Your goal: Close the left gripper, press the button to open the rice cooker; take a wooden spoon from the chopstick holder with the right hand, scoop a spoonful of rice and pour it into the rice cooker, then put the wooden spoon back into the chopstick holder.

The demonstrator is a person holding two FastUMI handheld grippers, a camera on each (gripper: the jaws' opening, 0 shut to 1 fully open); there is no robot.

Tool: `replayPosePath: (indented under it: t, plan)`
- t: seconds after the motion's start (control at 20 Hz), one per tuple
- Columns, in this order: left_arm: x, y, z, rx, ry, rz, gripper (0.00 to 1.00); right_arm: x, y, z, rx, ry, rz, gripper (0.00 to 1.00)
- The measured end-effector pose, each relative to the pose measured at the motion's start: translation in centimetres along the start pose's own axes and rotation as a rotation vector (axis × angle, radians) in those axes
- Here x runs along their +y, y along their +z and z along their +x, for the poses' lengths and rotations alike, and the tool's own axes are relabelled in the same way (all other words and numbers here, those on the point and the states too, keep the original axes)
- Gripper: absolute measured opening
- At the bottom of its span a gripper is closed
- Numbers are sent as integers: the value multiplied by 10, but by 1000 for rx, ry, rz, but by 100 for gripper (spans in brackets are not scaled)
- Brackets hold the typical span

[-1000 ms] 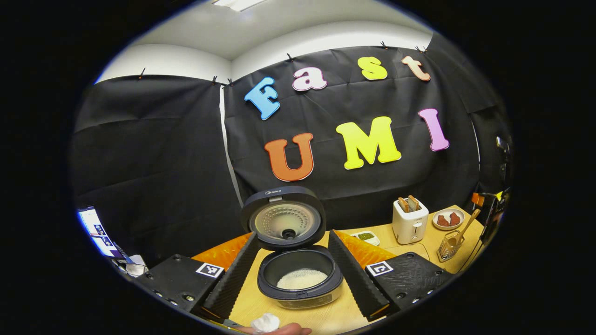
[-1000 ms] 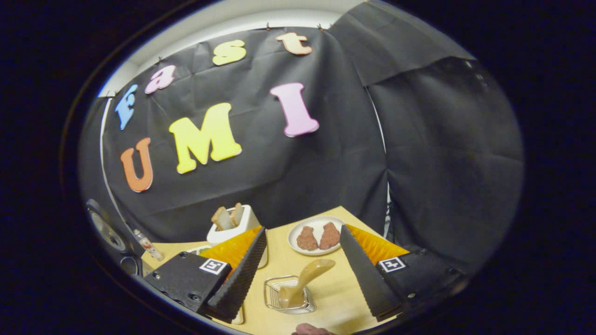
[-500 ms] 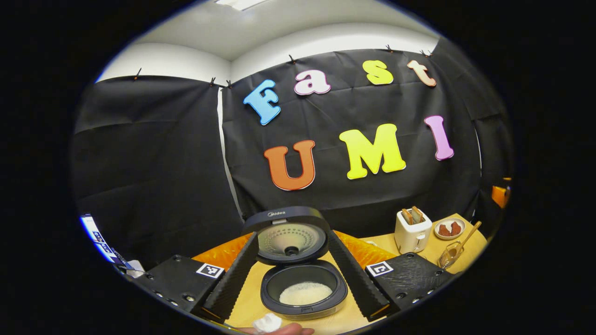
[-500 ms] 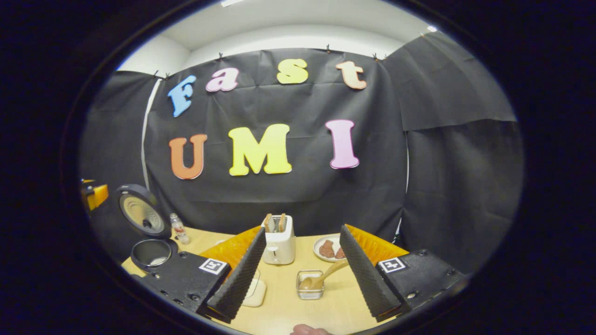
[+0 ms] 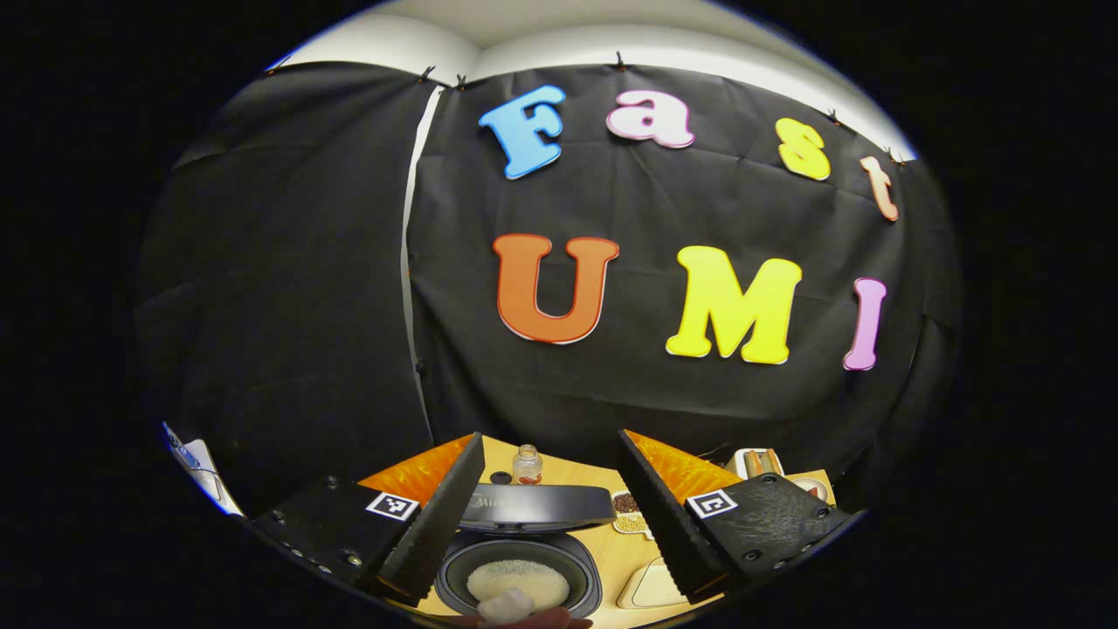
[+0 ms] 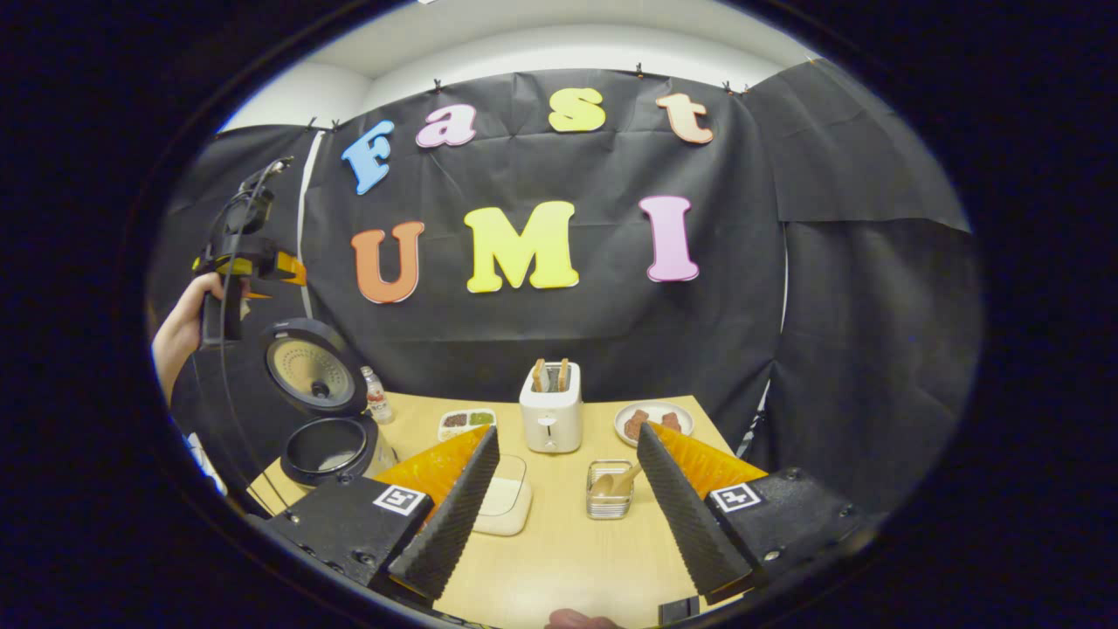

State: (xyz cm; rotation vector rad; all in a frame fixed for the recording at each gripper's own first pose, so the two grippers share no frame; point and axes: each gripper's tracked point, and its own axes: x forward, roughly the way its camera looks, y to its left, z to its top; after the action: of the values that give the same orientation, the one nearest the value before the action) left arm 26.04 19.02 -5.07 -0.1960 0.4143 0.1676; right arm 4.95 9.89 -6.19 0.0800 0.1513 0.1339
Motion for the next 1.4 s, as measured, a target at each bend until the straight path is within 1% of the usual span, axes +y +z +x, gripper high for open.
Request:
replayPosePath:
  t: [0.05, 0.1, 0.15, 0.2, 0.25, 0.3, 0.45, 0.6, 0.7, 0.8, 0.85, 0.9, 0.95, 1.0, 1.05, 1.15, 1.35, 1.4]
  plan:
    - [3, -14, 13, 65, 4, -19, 96, 1, -1, -3, 6, 2, -7, 100]
    - [12, -24, 25, 103, 35, -27, 95, 2, -3, -6, 13, 6, -14, 100]
    - [14, -32, 33, 140, 45, -37, 94, 3, -5, -7, 21, 6, -21, 100]
    - [17, -36, 41, 162, 50, -36, 95, 5, -6, -10, 26, 17, -24, 100]
    - [18, -40, 40, 185, 51, -38, 95, 6, -6, -10, 32, 19, -24, 96]
    - [17, -43, 40, 205, 42, -26, 95, 7, -10, -10, 41, 22, -23, 100]
    - [18, -54, 30, 239, 56, 32, 96, 10, -10, -12, 55, 29, -23, 100]
    - [15, -63, 26, 240, 59, 78, 96, 14, -8, -13, 54, 39, -26, 100]
    - [13, -71, 18, 242, 51, 73, 97, 15, -11, -15, 63, 44, -24, 100]
    - [12, -90, 12, 288, 40, 65, 97, 14, -14, -16, 75, 46, -18, 100]
    - [11, -106, 7, 325, 32, 53, 97, 15, -16, -17, 81, 49, -15, 96]
    - [11, -123, 4, 357, 31, 45, 97, 15, -17, -17, 86, 49, -13, 100]
    - [13, -136, 3, 370, 38, 41, 99, 16, -16, -18, 82, 52, -15, 100]
    - [19, -149, -1, 380, 45, 45, 98, 15, -18, -20, 85, 51, -17, 100]
    - [18, -157, -6, 385, 46, 49, 98, 15, -20, -22, 90, 54, -19, 96]
    - [21, -172, -15, 382, 49, 62, 98, 13, -25, -22, 102, 52, -24, 96]
    - [21, -210, -31, 428, 49, 75, 98, 14, -39, -23, 138, 59, -22, 96]
    - [21, -217, -32, 436, 48, 82, 98, 14, -42, -24, 144, 60, -25, 100]
